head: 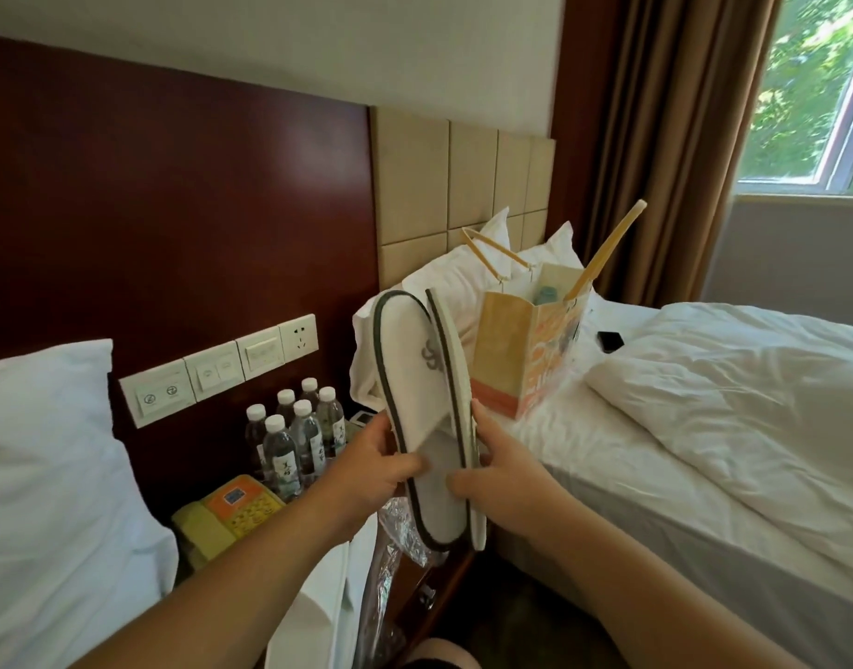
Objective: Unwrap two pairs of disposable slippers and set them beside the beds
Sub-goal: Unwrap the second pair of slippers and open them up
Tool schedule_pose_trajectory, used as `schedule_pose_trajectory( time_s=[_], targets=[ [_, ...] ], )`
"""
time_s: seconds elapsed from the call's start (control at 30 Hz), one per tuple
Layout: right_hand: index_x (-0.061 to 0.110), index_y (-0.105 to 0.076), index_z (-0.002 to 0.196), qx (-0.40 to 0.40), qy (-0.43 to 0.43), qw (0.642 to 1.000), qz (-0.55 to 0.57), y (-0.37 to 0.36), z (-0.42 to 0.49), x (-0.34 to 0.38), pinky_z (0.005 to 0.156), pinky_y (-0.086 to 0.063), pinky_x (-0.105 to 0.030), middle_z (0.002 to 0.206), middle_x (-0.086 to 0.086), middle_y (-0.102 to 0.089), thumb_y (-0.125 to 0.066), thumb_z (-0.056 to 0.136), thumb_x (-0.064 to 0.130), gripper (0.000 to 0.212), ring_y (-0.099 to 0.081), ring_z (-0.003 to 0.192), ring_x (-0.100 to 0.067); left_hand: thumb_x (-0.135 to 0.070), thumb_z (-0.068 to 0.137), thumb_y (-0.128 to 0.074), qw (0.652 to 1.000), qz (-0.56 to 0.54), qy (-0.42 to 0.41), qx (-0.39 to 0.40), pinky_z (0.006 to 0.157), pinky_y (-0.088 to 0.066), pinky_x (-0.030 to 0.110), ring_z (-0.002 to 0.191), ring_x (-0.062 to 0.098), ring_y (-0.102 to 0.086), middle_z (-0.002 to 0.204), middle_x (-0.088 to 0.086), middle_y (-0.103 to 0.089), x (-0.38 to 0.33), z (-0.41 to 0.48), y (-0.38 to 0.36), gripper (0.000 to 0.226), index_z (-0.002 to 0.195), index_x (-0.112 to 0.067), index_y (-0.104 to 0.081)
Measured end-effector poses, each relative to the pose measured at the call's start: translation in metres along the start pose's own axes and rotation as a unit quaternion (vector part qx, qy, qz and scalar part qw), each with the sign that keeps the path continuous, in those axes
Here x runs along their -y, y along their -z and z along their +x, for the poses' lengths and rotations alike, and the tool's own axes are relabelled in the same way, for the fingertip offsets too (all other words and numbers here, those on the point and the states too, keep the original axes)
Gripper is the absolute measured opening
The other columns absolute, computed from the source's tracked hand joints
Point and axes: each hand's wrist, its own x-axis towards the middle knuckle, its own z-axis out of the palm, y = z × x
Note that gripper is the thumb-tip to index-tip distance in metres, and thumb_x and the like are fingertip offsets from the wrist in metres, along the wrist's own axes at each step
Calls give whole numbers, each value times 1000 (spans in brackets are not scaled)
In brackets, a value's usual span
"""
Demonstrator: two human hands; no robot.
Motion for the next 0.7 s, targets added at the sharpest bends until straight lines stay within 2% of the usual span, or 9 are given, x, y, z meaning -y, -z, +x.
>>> schedule_pose_trajectory(
  time_s=[0.1,0.2,0.27,0.3,0.4,0.47,0.57,0.63,0.7],
  targets=[
    [50,-60,113,-72,12,997,10,1,-7,10,74,-63,-33,104,6,-70,-60,75,6,59,-71,87,-13,-7,73,-66,999,23,-1,-38,78,-58,35,99,16,-70,109,-6,-73,-3,-5,6,55,116,-40,-56],
    [46,-62,95,-133,-1,990,40,4,-12,13,63,-62,-33,91,14,-71,-60,83,4,44,-69,77,-8,-16,67,-61,995,25,3,-92,89,-55,45,104,19,-65,115,-5,-68,-7,-11,10,67,131,-30,-49],
    [43,-56,116,-146,-12,983,111,7,-15,12,64,-62,-36,102,11,-71,-65,86,5,49,-71,86,-15,-20,67,-59,993,20,-2,-115,92,-53,48,105,21,-64,116,-4,-67,-11,-16,12,69,134,-31,-46],
    [48,-46,129,-151,-10,977,147,8,-17,11,68,-64,-39,111,8,-69,-66,87,6,63,-71,91,-19,-21,68,-59,992,16,-6,-123,91,-53,49,105,20,-64,116,-4,-67,-13,-19,12,67,133,-35,-47],
    [78,-23,132,-173,34,967,183,8,-26,9,75,-63,-46,131,9,-59,-65,90,7,93,-68,105,-24,-25,71,-54,989,2,-24,-148,88,-54,47,102,19,-64,112,-6,-67,-16,-27,10,60,128,-43,-48],
    [80,-26,130,-192,66,963,174,4,-30,5,79,-63,-46,137,14,-52,-63,92,6,91,-63,112,-22,-27,75,-49,985,-11,-33,-169,85,-55,47,99,21,-65,110,-4,-68,-17,-32,5,55,127,-43,-49],
    [64,-64,105,-218,62,963,149,-2,-34,-1,79,-63,-37,126,11,-59,-63,94,12,53,-64,102,-11,-31,81,-42,979,-18,-51,-198,87,-54,53,100,25,-64,114,0,-67,-19,-39,-6,50,128,-48,-48],
    [51,-73,90,-215,58,969,110,-5,-37,-2,67,-59,-20,112,10,-65,-64,95,24,29,-65,85,-1,-41,84,-40,977,12,-62,-204,90,-52,55,105,26,-62,121,-1,-63,-19,-41,-12,51,134,-50,-42],
    [45,-76,86,-199,72,973,93,-5,-42,1,59,-52,-12,102,17,-66,-67,89,43,10,-63,81,8,-49,93,-38,973,57,-71,-211,95,-49,47,113,22,-56,135,-2,-54,-17,-41,-18,49,142,-47,-35]
  ],
)
